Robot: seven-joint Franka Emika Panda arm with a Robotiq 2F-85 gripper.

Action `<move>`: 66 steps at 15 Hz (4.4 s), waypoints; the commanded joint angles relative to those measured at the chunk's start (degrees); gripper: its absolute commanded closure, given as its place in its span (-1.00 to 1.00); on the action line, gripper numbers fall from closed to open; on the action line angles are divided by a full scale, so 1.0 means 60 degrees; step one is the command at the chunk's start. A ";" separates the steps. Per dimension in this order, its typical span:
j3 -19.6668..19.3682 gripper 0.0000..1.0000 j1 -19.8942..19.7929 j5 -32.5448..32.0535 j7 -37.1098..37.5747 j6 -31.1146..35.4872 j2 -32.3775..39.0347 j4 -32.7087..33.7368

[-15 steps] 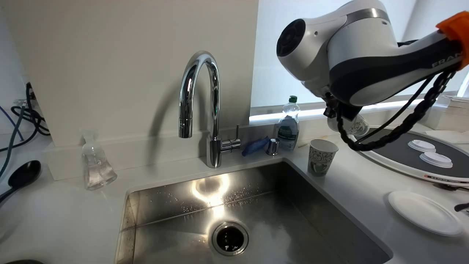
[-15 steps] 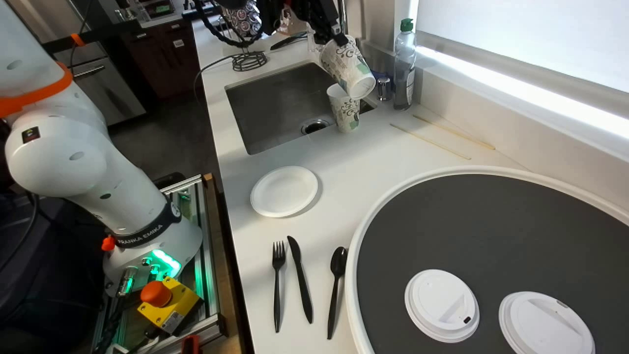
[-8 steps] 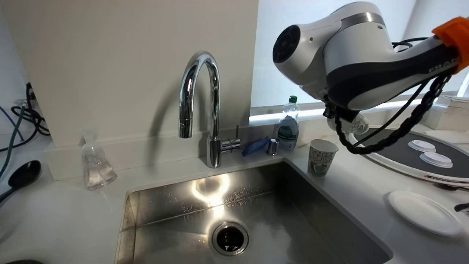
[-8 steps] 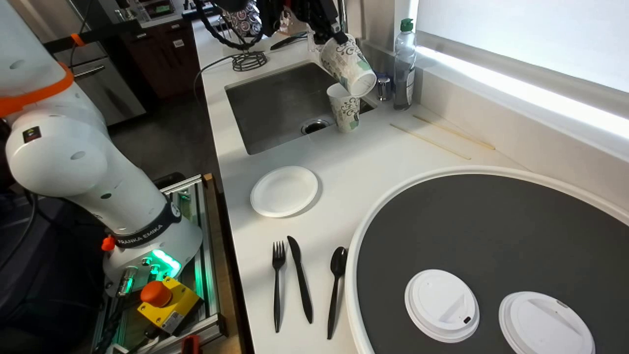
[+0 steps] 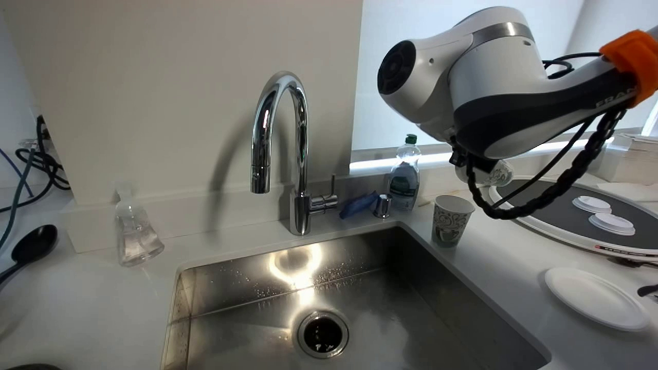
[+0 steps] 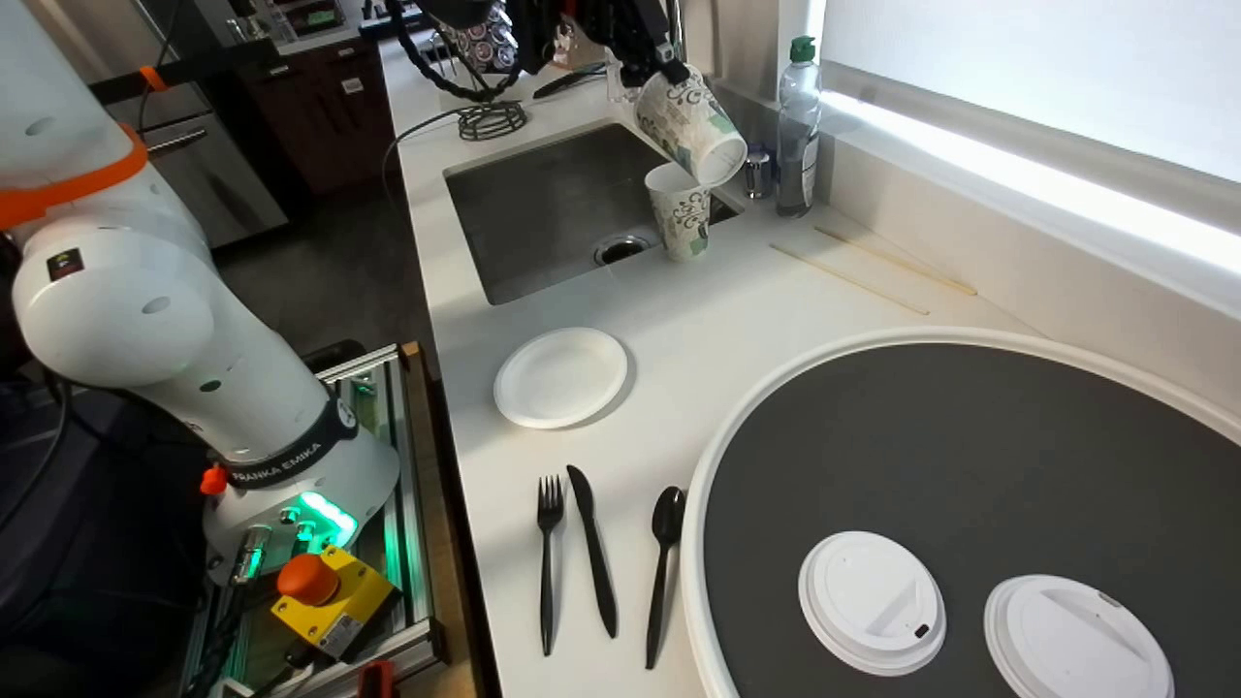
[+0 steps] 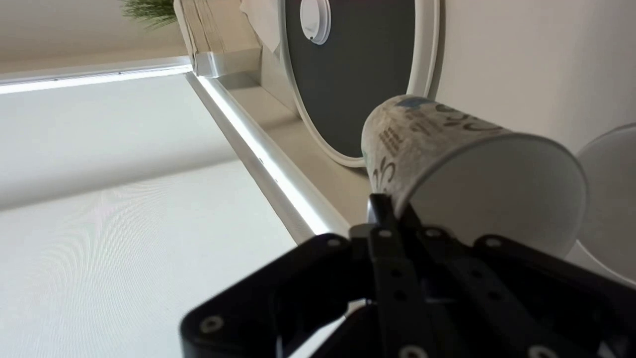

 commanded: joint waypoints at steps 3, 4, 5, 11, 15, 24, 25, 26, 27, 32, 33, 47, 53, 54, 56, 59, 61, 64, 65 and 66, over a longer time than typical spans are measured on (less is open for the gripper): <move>0.0088 0.98 0.0172 -0.0360 -0.0209 -0.0522 0.0273 0.0186; 0.0099 0.98 0.0197 -0.0411 -0.0237 -0.0602 0.0299 0.0193; 0.0113 0.98 0.0215 -0.0451 -0.0268 -0.0675 0.0328 0.0205; 0.0164 0.98 0.0287 -0.0673 -0.0439 -0.0860 0.0441 0.0213; 0.0182 0.98 0.0327 -0.0791 -0.0589 -0.0909 0.0476 0.0209; 0.0206 0.98 0.0389 -0.1101 -0.0765 -0.0929 0.0546 0.0171; 0.0203 0.98 0.0391 -0.1174 -0.0772 -0.0952 0.0557 0.0168; 0.0201 0.98 0.0390 -0.1223 -0.0779 -0.0965 0.0567 0.0167; 0.0199 0.98 0.0389 -0.1279 -0.0786 -0.0980 0.0575 0.0161; 0.0193 0.98 0.0381 -0.1469 -0.0793 -0.1034 0.0614 0.0148; 0.0193 0.98 0.0380 -0.1497 -0.0801 -0.1031 0.0618 0.0149; 0.0196 0.98 0.0377 -0.1682 -0.0830 -0.1038 0.0599 0.0123; 0.0206 0.98 0.0389 -0.1757 -0.0872 -0.1055 0.0601 0.0113; 0.0209 0.98 0.0392 -0.1766 -0.0884 -0.1055 0.0596 0.0110; 0.0218 0.98 0.0397 -0.1775 -0.0911 -0.1037 0.0585 0.0089; 0.0237 0.98 0.0421 -0.1802 -0.0947 -0.1055 0.0582 0.0039; 0.0255 0.98 0.0429 -0.1805 -0.0978 -0.1067 0.0579 0.0017; 0.0278 0.98 0.0440 -0.1850 -0.1021 -0.1103 0.0566 -0.0022; 0.0289 0.98 0.0443 -0.1843 -0.1042 -0.1114 0.0560 -0.0036; 0.0294 0.98 0.0447 -0.1858 -0.1056 -0.1133 0.0557 -0.0050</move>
